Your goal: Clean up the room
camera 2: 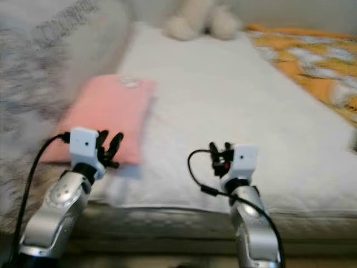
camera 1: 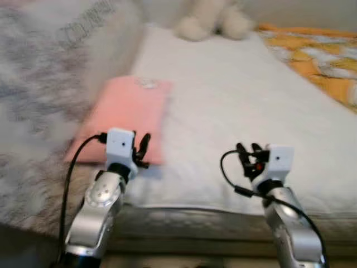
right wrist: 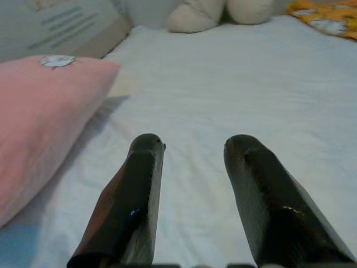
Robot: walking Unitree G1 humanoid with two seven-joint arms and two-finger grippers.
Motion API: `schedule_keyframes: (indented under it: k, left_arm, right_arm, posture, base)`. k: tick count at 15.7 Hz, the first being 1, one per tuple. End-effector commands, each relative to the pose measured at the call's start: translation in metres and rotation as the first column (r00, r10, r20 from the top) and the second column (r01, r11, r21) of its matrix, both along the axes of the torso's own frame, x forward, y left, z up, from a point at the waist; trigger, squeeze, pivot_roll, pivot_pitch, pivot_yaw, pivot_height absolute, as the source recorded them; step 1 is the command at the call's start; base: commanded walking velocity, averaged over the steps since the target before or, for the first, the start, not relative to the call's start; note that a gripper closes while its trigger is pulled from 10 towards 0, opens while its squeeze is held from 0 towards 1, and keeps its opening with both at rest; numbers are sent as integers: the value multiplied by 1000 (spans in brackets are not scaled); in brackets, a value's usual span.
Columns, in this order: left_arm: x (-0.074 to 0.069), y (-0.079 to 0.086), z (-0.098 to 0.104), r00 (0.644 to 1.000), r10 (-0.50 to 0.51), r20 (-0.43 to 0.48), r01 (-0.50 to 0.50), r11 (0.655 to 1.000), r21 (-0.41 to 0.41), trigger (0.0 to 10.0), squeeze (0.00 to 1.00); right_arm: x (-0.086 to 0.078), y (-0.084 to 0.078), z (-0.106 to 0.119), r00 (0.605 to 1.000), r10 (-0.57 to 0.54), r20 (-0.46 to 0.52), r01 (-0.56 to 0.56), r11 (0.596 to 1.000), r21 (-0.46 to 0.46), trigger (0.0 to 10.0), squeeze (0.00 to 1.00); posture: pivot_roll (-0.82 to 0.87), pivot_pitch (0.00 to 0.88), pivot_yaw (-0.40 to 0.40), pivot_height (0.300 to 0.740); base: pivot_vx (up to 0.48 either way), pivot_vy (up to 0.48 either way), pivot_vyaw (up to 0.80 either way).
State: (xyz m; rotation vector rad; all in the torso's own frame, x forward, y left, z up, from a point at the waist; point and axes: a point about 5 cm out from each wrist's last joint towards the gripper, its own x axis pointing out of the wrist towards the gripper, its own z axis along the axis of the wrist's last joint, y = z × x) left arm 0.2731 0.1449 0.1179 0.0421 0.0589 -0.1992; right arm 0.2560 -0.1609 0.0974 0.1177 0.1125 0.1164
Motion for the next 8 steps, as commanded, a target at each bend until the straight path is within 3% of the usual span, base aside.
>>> schedule_keyframes:
  k: [1,3,5,8]
  left_arm:
    - [1,2,4,999,28,18,-28,1000,4,10000,0]
    - [1,5,4,998,55,28,-56,998,27,10000,0]
    - [0,6,2,997,68,26,-69,997,32,10000,0]
    - [-1,6,0,997,79,21,-80,996,34,10000,0]
  right_arm:
    - [2,-2,7,1000,-10,17,10,1000,-3,10000,0]
    - [6,-2,8,1000,-24,6,24,1000,-3,10000,0]
    - [11,-4,5,999,-40,-8,39,993,-107,10000,0]
    - [12,-8,7,1000,-3,8,4,995,-99,10000,0]
  posture:
    - [-17,0,31,740]
    - [-21,0,35,740]
    - [-20,0,37,740]
    - [-18,0,32,740]
  base:
    - [0,-480,0]
    - [0,-480,0]
    - [0,-480,0]
    - [0,-480,0]
